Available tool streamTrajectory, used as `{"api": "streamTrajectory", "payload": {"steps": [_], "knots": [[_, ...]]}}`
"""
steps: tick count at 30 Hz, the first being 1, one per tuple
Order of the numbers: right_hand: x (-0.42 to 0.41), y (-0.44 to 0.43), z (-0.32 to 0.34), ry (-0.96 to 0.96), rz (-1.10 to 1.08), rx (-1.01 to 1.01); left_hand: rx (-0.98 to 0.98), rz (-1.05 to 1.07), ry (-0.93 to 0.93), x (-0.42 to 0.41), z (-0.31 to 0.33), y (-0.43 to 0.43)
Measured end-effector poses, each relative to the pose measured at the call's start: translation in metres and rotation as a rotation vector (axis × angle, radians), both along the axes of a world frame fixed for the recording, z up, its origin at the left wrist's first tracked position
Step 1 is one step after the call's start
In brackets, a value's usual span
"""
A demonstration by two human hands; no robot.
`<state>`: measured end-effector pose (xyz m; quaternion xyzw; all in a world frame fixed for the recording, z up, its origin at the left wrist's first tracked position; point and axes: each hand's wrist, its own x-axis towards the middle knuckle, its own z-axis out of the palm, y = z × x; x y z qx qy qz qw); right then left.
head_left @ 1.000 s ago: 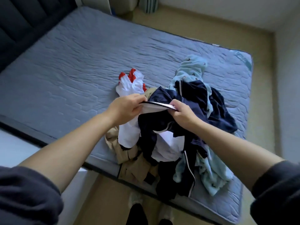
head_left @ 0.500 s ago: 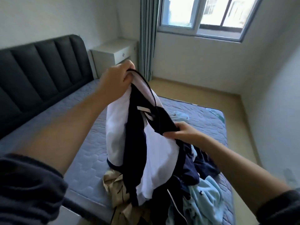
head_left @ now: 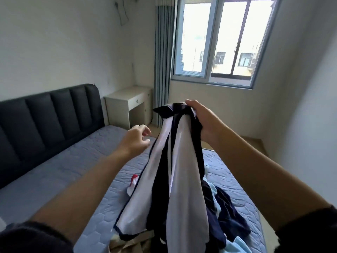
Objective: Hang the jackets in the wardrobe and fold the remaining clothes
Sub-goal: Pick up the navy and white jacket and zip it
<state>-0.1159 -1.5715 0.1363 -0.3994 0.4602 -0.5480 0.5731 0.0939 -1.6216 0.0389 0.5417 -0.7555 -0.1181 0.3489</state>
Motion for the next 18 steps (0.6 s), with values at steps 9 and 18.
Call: {"api": "streamTrajectory", "payload": {"steps": [9,18], "knots": [[0.009,0.014,0.050,-0.272,-0.052,-0.192,0.022,-0.299,0.371,-0.024,0.055,0.041],[0.009,0.036,0.076,0.110,-0.039,-0.489,-0.055,-0.164,0.002,-0.062,0.055,0.043]]}}
